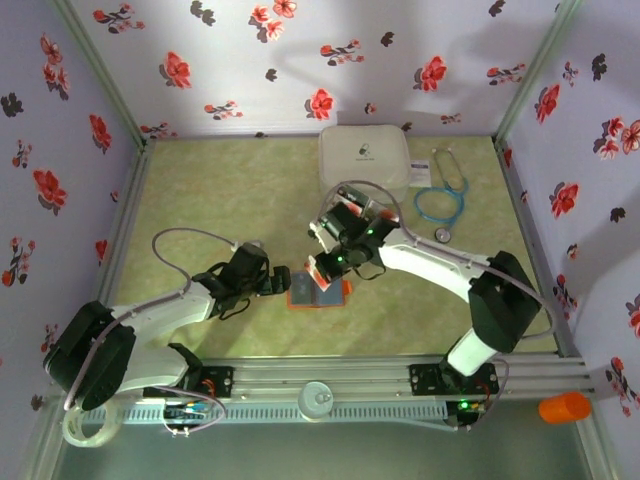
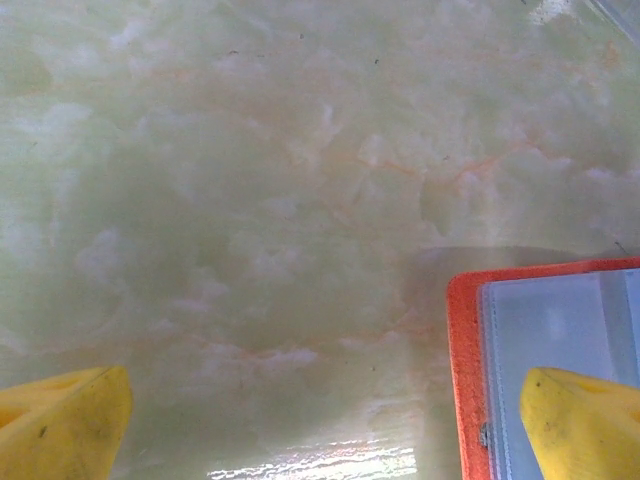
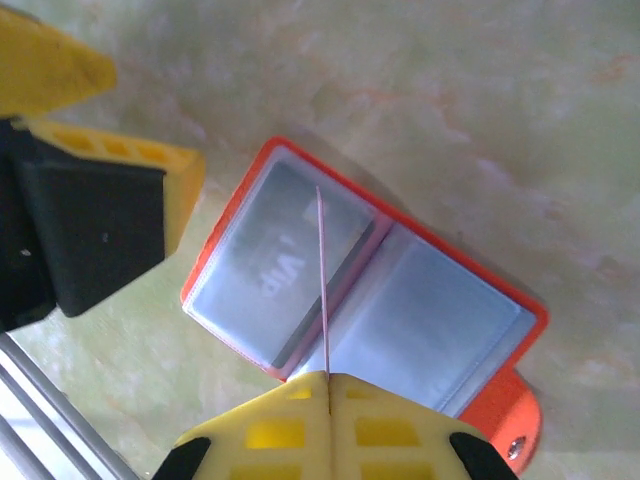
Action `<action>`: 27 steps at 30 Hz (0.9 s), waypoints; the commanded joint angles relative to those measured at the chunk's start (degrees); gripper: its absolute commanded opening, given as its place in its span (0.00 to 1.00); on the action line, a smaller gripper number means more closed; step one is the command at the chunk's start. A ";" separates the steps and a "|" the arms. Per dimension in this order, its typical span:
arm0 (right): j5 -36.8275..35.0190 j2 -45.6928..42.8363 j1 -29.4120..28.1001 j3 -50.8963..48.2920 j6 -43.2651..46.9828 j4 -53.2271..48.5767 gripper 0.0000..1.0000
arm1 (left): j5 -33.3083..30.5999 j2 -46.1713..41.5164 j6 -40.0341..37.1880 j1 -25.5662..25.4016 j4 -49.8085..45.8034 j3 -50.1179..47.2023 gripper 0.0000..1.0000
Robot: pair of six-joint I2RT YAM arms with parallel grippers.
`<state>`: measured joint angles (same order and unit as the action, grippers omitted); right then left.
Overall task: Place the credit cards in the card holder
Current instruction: Press the card holder at the center of the table.
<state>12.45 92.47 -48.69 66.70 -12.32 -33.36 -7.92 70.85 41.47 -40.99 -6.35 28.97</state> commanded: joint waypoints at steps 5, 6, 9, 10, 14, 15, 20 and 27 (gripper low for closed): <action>-2.69 3.39 -1.53 2.66 3.88 -2.89 0.00 | -1.26 -1.08 -0.23 -0.32 -0.86 -0.71 1.00; -2.82 3.79 -1.55 2.65 3.95 -2.77 0.00 | -1.21 -1.13 -0.25 -0.32 -0.90 -0.67 1.00; -3.04 4.74 -1.60 2.82 4.06 -2.58 0.00 | -1.25 -1.17 -0.30 -0.32 -0.95 -0.77 1.00; -2.98 4.99 -1.58 2.98 4.22 -2.58 0.00 | -1.17 -1.24 -0.28 -0.32 -0.94 -0.76 1.00; -2.78 6.17 -1.63 3.51 4.06 -2.34 0.00 | -1.31 -1.19 -0.40 -0.33 -0.89 -0.84 1.00; -2.75 6.45 -1.60 3.61 4.05 -2.39 0.00 | -1.19 -1.21 -0.40 -0.32 -0.82 -0.91 1.00; -2.60 8.18 -1.54 4.58 4.15 -3.10 0.00 | -1.20 -1.26 -0.40 -0.32 -0.84 -1.01 1.00; -2.35 10.09 -1.66 5.41 4.36 -4.94 0.00 | -0.82 -1.03 -0.87 -0.36 -1.21 -0.81 1.00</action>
<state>10.50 101.23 -49.93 70.89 -9.19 -35.35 -7.90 70.50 41.45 -40.99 -6.48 28.91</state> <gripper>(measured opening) 0.063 0.998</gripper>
